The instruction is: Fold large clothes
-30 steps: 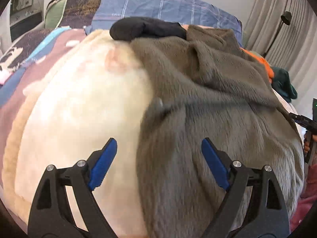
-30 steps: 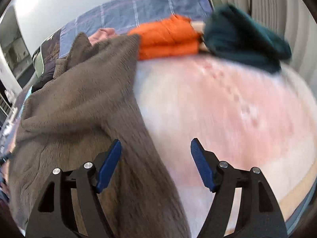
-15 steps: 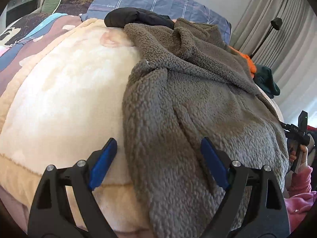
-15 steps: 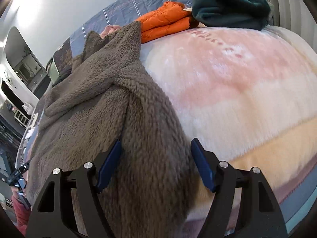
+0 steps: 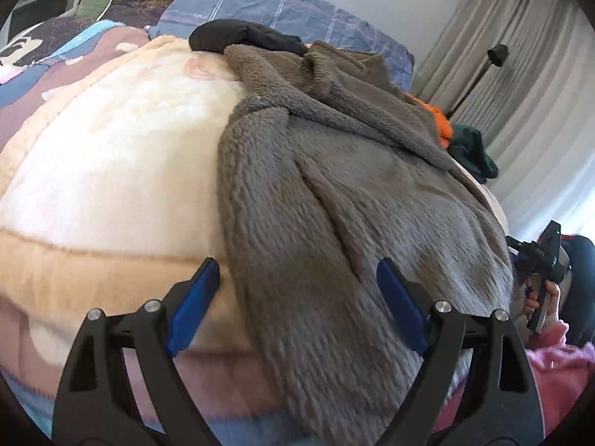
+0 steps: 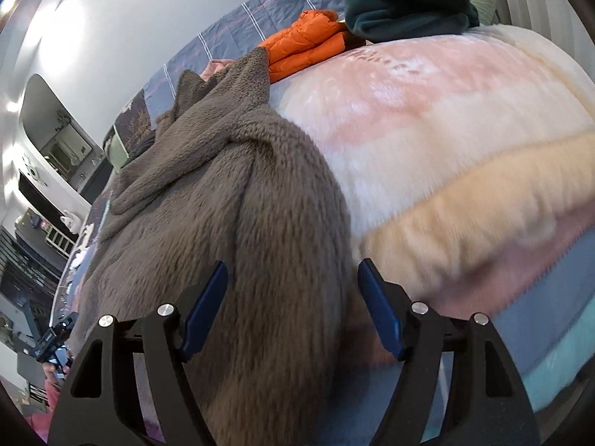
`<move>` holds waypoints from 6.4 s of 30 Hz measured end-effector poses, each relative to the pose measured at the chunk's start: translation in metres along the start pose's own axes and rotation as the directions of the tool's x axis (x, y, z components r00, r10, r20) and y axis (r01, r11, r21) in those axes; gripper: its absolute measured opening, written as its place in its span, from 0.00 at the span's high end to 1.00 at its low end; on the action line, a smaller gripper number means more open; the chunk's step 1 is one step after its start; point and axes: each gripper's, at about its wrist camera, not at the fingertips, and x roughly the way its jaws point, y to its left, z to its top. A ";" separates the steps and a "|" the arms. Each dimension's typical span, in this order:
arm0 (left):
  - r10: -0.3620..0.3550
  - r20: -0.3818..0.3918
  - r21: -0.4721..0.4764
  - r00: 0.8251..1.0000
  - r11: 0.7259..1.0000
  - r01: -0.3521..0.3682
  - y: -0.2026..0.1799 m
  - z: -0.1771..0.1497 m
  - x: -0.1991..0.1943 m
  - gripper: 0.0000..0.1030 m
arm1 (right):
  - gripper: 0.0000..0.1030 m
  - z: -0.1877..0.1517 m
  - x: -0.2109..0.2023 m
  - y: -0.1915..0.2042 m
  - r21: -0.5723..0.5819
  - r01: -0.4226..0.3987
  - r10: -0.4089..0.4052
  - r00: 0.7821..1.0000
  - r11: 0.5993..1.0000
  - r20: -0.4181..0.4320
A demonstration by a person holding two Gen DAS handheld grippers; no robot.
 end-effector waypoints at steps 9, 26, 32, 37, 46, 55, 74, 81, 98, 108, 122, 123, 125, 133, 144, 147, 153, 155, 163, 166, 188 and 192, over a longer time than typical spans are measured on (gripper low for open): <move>-0.077 -0.112 0.066 0.991 0.994 0.085 -0.027 -0.039 -0.014 0.16 | 0.29 -0.040 -0.009 -0.002 0.067 -0.123 0.129 0.988 0.990 -0.086; -0.226 0.276 0.170 0.934 0.968 0.184 -0.080 0.016 -0.097 0.88 | 0.89 0.023 -0.081 0.048 0.052 -0.426 0.405 0.888 0.903 0.219; -0.194 0.382 0.192 0.903 0.973 0.128 -0.091 0.037 -0.136 0.88 | 0.90 0.033 -0.133 0.072 -0.085 -0.438 0.441 0.839 0.895 0.318; -0.161 0.488 0.222 0.858 0.973 0.056 -0.104 0.037 -0.186 0.88 | 0.90 0.028 -0.181 0.100 -0.216 -0.368 0.426 0.806 0.904 0.410; -0.084 0.441 0.158 0.894 0.987 0.015 -0.095 0.062 -0.152 0.86 | 0.89 0.048 -0.136 0.092 -0.162 -0.338 0.375 0.836 0.927 0.402; -0.035 0.430 0.099 0.902 0.995 -0.009 -0.078 0.103 -0.114 0.86 | 0.89 0.087 -0.087 0.113 -0.197 -0.239 0.302 0.854 0.951 0.423; 0.210 0.205 0.002 0.956 0.977 -0.215 0.001 0.223 0.100 0.84 | 0.88 0.218 0.156 0.088 -0.098 0.036 -0.015 0.977 0.995 0.211; 0.120 0.119 -0.123 0.986 0.987 -0.105 0.046 0.214 0.137 0.82 | 0.86 0.212 0.188 0.060 0.010 -0.021 0.019 0.991 1.000 0.132; 0.200 0.308 0.107 0.930 0.964 -0.243 -0.028 0.198 0.050 0.18 | 0.20 0.172 0.106 0.114 -0.353 0.239 -0.150 0.953 0.904 0.263; 0.391 0.217 0.288 0.894 0.850 -0.441 -0.050 0.218 0.109 0.18 | 0.20 0.180 0.136 0.131 -0.440 0.278 -0.193 0.954 0.854 0.228; 0.378 0.114 0.349 0.919 0.851 -0.394 -0.030 0.267 0.166 0.85 | 0.82 0.239 0.210 0.145 -0.645 0.215 -0.179 0.976 0.733 0.122; 0.379 0.119 0.338 0.918 0.854 -0.396 -0.030 0.268 0.164 0.87 | 0.88 0.240 0.211 0.146 -0.632 0.232 -0.196 0.972 0.739 0.128; 0.376 0.166 0.303 0.912 0.861 -0.410 -0.031 0.274 0.154 0.88 | 0.89 0.248 0.196 0.146 -0.561 0.240 -0.153 0.968 0.792 0.199; 0.452 0.020 0.201 0.892 0.872 -0.446 0.016 0.286 0.205 0.84 | 0.85 0.266 0.253 0.107 -0.405 0.273 -0.289 0.957 0.873 0.021; 0.540 0.012 0.194 0.841 0.824 -0.532 0.030 0.272 0.216 0.49 | 0.43 0.251 0.256 0.113 -0.462 0.490 -0.478 0.865 0.739 0.152; 0.543 0.103 0.205 0.833 0.808 -0.552 0.007 0.278 0.186 0.57 | 0.41 0.258 0.227 0.121 -0.390 0.549 -0.524 0.833 0.739 0.180; 0.291 0.187 0.278 0.938 0.901 -0.334 -0.096 0.287 0.161 0.55 | 0.40 0.253 0.189 0.175 -0.247 0.277 -0.255 0.960 0.929 0.118; 0.249 0.140 0.303 0.958 0.910 -0.281 -0.119 0.281 0.178 0.47 | 0.40 0.234 0.198 0.203 -0.319 0.166 -0.148 0.986 0.933 0.080; 0.454 -0.060 0.379 0.889 0.834 -0.400 -0.119 0.227 0.288 0.30 | 0.31 0.192 0.275 0.175 -0.348 0.227 -0.268 0.961 0.909 -0.073; 0.473 -0.049 0.394 0.880 0.818 -0.418 -0.122 0.223 0.292 0.28 | 0.30 0.185 0.275 0.180 -0.379 0.258 -0.301 0.952 0.889 -0.059; 0.426 -0.032 0.355 0.904 0.850 -0.388 -0.119 0.207 0.273 0.33 | 0.25 0.148 0.267 0.213 -0.410 0.270 -0.297 0.955 0.871 -0.002; 0.399 -0.036 0.331 0.916 0.870 -0.366 -0.114 0.207 0.270 0.33 | 0.25 0.152 0.265 0.209 -0.398 0.257 -0.279 0.960 0.881 0.004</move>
